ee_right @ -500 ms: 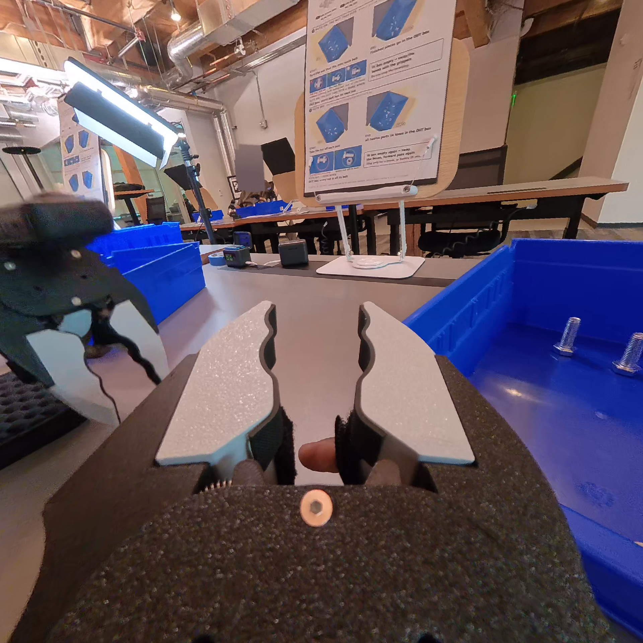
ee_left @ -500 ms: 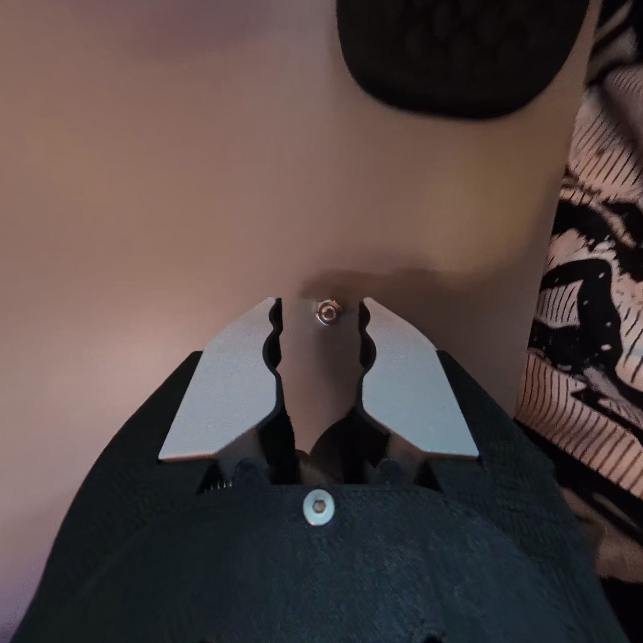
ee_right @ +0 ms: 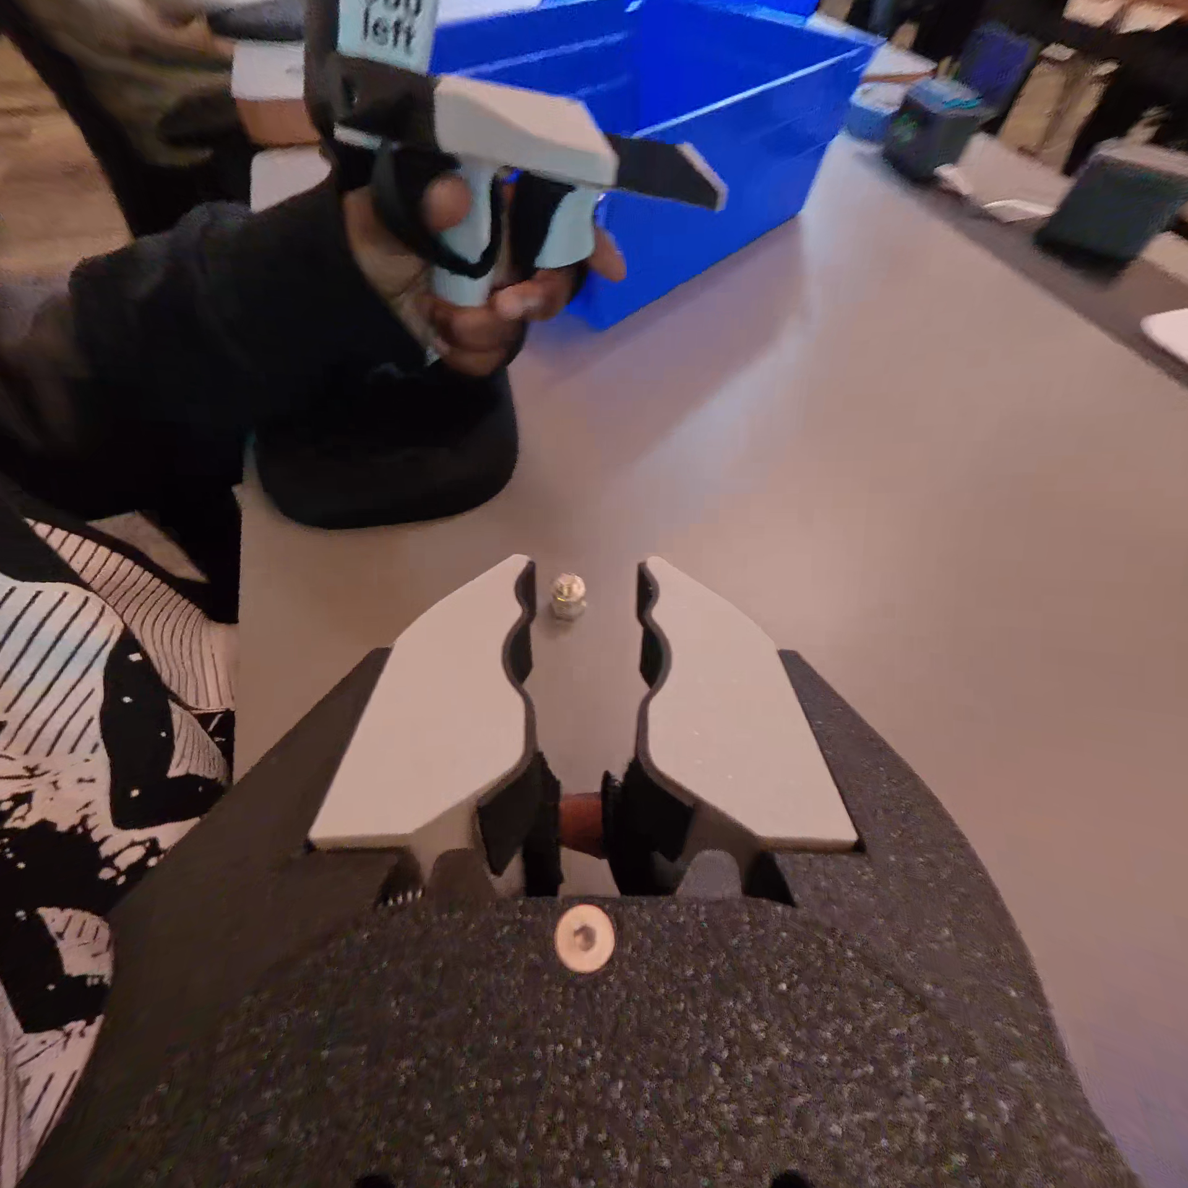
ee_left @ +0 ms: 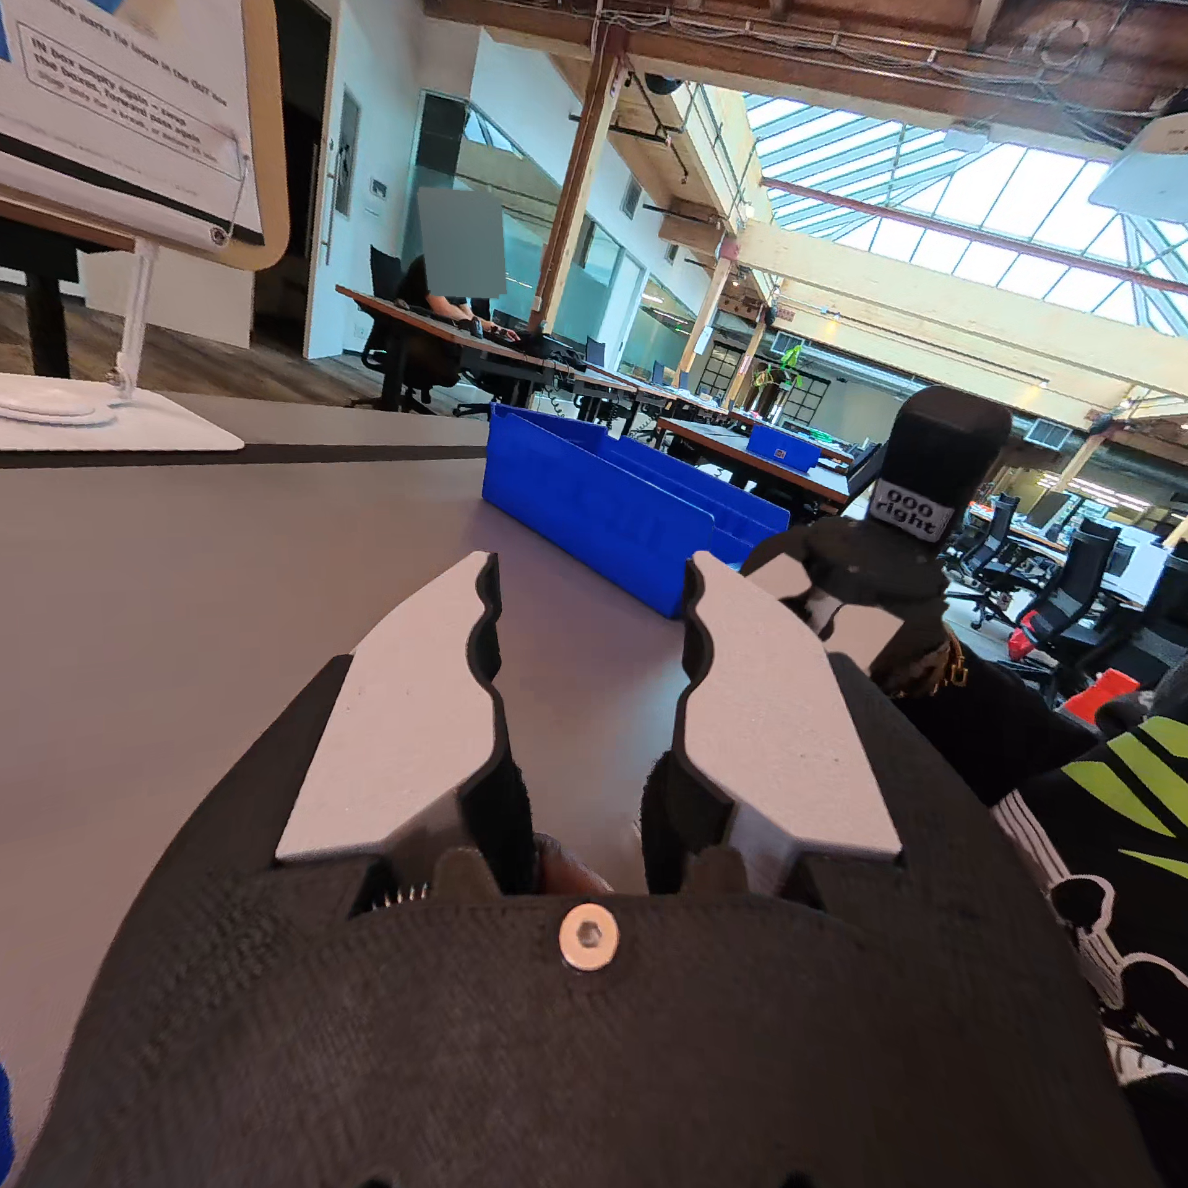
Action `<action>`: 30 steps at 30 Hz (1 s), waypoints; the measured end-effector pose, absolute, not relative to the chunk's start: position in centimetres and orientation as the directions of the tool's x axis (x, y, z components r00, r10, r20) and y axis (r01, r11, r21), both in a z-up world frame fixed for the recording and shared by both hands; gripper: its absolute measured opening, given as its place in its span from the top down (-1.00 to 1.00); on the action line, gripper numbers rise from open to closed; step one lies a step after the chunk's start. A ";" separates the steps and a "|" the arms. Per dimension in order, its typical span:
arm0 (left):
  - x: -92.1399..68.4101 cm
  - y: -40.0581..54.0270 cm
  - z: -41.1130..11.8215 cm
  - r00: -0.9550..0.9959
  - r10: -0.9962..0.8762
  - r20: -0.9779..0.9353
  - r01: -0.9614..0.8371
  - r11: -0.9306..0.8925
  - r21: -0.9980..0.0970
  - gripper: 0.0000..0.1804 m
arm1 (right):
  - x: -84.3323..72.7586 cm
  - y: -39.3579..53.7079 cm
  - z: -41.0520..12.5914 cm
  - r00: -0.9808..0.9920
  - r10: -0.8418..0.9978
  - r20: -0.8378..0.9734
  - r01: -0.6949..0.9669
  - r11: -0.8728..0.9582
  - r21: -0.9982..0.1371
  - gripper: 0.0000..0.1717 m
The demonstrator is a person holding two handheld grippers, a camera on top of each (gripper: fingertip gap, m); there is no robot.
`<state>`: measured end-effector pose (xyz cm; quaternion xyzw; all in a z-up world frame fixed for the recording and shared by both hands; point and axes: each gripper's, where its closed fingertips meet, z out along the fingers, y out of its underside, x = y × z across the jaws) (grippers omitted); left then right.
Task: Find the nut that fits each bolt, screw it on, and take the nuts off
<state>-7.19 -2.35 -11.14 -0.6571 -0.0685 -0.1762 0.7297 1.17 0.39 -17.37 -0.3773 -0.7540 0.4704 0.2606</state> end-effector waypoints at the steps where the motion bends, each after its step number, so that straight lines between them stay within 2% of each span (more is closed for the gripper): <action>1: -7.2 -2.4 -11.1 0.928 -0.172 0.330 0.346 0.076 -0.935 0.40 | 0.8 -0.3 -18.0 -0.596 0.802 0.032 0.345 0.291 -0.892 0.69; 7: -6.9 -2.7 -11.0 0.937 -0.174 0.303 0.322 0.093 -0.942 0.40 | -0.3 -1.6 -21.3 -0.632 0.775 0.009 0.461 0.386 -0.799 0.79; 19: -6.4 -2.8 -11.2 0.939 -0.197 0.283 0.302 0.079 -0.950 0.40 | -0.6 -1.6 -22.2 -0.627 0.778 0.035 0.485 0.425 -0.765 0.91; 26: -2.3 -0.9 -12.5 0.988 -0.140 0.063 0.053 -0.069 -0.996 0.37 | 0.2 1.1 -15.5 -0.545 0.838 -0.028 0.407 0.236 -0.883 0.91; 30: 1.4 1.2 -13.9 0.984 -0.174 -0.030 -0.053 -0.132 -0.990 0.40 | 1.4 0.9 -11.7 -0.577 0.817 -0.019 0.328 0.210 -0.921 0.91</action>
